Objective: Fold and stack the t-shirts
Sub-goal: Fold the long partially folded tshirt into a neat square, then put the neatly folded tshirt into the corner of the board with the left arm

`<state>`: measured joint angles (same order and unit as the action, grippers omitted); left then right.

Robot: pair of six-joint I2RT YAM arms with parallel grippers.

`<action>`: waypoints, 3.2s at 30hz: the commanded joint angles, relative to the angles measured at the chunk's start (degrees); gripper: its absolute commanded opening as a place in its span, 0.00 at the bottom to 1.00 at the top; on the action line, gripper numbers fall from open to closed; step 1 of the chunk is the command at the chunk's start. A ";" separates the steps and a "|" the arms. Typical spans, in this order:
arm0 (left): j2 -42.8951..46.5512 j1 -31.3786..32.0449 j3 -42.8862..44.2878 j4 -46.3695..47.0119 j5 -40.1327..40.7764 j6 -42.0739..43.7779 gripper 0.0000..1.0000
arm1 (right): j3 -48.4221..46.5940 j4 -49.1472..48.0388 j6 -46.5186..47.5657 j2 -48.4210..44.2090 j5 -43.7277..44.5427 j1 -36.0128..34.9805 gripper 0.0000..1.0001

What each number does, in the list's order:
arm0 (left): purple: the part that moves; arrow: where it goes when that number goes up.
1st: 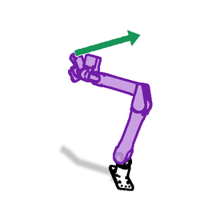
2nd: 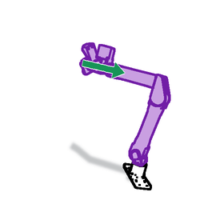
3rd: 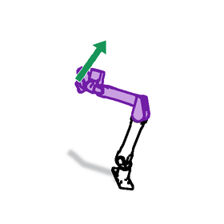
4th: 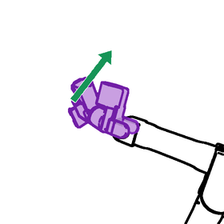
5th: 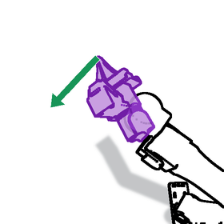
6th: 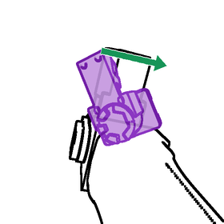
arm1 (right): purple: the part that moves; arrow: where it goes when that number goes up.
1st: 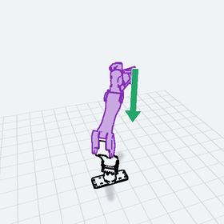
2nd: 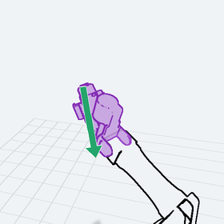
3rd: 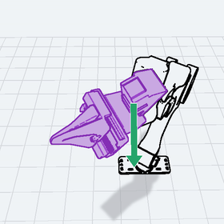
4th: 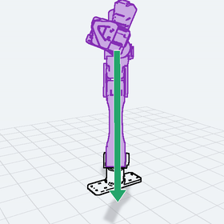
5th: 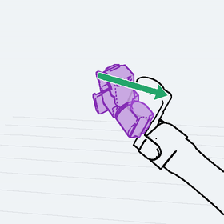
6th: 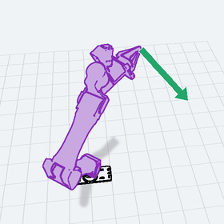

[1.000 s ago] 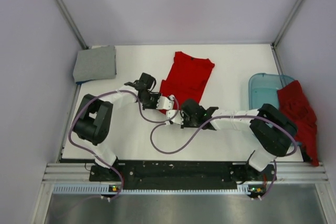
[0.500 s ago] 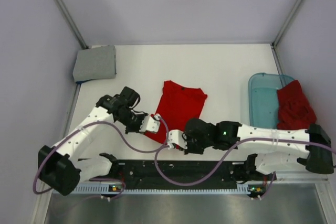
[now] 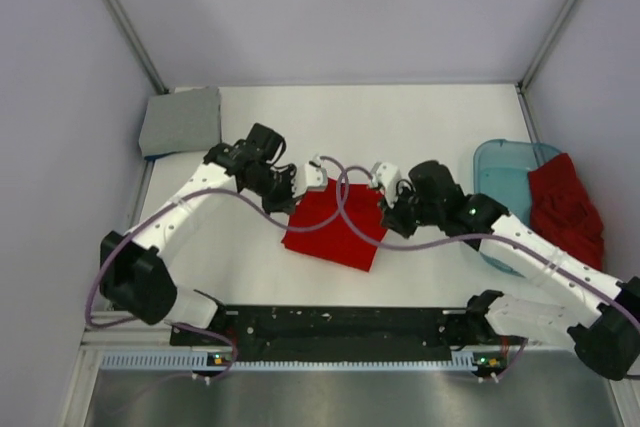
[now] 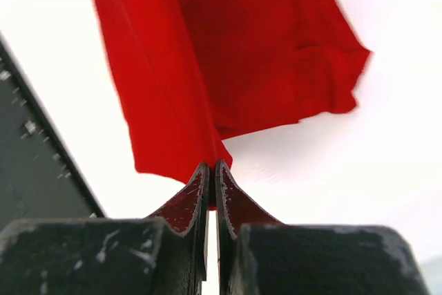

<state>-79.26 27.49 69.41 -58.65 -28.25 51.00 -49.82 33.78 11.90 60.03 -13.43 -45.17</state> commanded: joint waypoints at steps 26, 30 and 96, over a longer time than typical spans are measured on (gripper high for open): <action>-42.19 -3.58 33.77 19.10 19.98 -23.13 0.21 | -19.25 -15.50 0.06 43.05 5.51 23.02 0.05; -46.93 -3.58 38.51 22.00 24.11 -26.83 0.33 | -24.96 -13.84 -4.59 49.91 12.09 23.90 0.17; -45.27 -9.56 26.39 21.74 3.47 -55.74 0.82 | -15.31 -17.61 -41.17 43.33 -0.54 26.18 0.57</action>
<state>-121.49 17.98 92.82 -34.33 -21.54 -2.24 -65.65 18.72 -27.97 104.95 -12.14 -18.96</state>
